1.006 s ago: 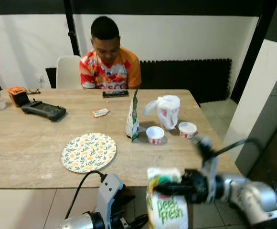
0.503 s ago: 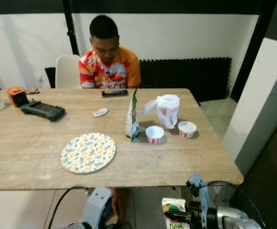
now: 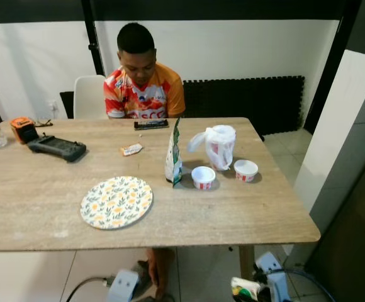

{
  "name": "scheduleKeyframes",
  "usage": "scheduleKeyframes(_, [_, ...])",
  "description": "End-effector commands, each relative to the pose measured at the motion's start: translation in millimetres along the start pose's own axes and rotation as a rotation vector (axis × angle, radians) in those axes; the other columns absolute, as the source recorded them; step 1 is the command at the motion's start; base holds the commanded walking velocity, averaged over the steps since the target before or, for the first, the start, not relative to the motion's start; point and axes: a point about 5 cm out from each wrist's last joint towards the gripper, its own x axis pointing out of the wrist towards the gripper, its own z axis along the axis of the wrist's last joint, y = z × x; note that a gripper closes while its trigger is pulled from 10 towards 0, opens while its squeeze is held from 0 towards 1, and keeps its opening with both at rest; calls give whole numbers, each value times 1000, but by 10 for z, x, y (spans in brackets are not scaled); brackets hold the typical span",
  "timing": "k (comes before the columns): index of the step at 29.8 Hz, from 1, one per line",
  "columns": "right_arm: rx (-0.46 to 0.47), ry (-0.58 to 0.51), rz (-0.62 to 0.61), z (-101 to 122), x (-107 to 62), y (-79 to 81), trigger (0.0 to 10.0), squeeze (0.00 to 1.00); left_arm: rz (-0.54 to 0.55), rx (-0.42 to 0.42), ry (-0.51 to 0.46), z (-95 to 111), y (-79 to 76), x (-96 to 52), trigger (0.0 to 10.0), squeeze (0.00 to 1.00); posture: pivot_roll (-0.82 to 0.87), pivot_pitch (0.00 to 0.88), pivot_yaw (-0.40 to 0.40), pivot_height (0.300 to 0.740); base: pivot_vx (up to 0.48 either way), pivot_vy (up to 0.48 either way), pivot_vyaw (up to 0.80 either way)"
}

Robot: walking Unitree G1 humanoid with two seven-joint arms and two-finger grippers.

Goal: Restocking fridge

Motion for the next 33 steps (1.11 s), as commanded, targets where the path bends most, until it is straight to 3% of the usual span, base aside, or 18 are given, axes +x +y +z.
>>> scheduleKeyframes(1, [3,-10,-75,-59,-20,-50,0,0,51,-13,16,-86,26,37,10000,0,-57,57,13,740,0,0,0])
scheduleKeyframes(2, [3,-10,-75,-59,-20,-50,0,0,51,-13,16,-86,26,37,10000,0,-57,57,13,740,0,0,0])
scheduleKeyframes(5, [77,-28,-244,-181,-74,-159,0,0,226,-6,40,-149,255,30,10000,0,-53,51,7,740,0,0,0])
scheduleKeyframes(6, [77,-28,-244,-181,-74,-159,0,0,226,-6,40,-149,255,30,10000,0,-53,51,7,740,0,0,0])
scheduleKeyframes(8, [192,-64,-380,-238,-115,-239,0,0,302,-18,20,-110,409,9,10000,0,-51,47,9,740,0,0,0])
scheduleKeyframes(11, [260,-64,-459,-291,-133,-272,0,0,317,-39,3,-63,460,15,10000,0,-50,46,10,740,0,0,0])
scheduleKeyframes(14, [279,-40,-474,-337,-125,-259,0,0,297,-61,2,-55,430,41,10000,0,-55,42,19,740,0,0,0])
scheduleKeyframes(17, [308,1,-493,-401,-82,-210,0,0,220,-90,16,-81,232,147,10000,0,-60,36,25,740,0,0,0])
scheduleKeyframes(18, [308,1,-493,-401,-82,-210,0,0,220,-90,16,-81,232,147,10000,0,-60,36,25,740,0,0,0])
scheduleKeyframes(19, [306,5,-501,-401,-73,-205,2431,0,205,-83,26,-102,178,169,10000,0,-59,36,25,740,0,0,0])
scheduleKeyframes(20, [302,9,-510,-402,-70,-204,10000,0,198,-65,44,-128,143,181,10000,0,-55,35,22,740,0,0,0])
scheduleKeyframes(25, [332,0,-533,-409,-55,-194,10000,0,159,53,105,-207,44,217,10000,0,-54,31,19,740,0,0,0])
scheduleKeyframes(33, [325,15,-559,-437,-89,-227,10000,0,198,78,79,-33,179,214,10000,0,-51,33,27,740,0,0,0])
